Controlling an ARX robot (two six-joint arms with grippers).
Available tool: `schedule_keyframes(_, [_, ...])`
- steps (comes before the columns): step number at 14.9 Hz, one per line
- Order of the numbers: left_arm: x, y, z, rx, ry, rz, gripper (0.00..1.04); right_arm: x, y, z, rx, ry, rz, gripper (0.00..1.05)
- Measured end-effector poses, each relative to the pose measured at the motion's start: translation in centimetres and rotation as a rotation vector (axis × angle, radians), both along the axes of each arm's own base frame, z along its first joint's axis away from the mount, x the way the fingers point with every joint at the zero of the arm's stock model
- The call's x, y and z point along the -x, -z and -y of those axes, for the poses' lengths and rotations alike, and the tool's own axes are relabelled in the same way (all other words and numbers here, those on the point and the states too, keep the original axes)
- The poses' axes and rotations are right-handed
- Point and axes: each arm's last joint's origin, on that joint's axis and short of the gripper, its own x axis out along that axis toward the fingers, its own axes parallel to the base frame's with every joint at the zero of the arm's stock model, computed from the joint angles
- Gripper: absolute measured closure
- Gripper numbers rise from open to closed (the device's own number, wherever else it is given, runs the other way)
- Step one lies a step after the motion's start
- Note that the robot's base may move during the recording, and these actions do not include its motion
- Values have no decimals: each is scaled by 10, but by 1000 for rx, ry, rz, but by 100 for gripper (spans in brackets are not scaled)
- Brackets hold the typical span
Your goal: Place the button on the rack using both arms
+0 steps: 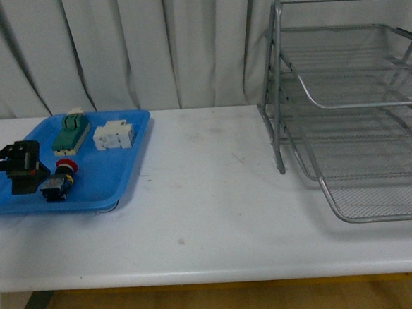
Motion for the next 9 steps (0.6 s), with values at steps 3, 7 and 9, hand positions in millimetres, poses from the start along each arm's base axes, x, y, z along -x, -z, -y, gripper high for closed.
schedule_keyframes(3, [-45, 10, -2, -20, -3, -55, 7, 0, 0, 0, 0, 0, 0, 6])
schedule_keyframes(7, [-84, 33, -4, -26, -19, -115, 7, 0, 0, 0, 0, 0, 0, 6])
schedule_keyframes(9, [-98, 48, -6, -32, -46, -140, 7, 0, 0, 0, 0, 0, 0, 6])
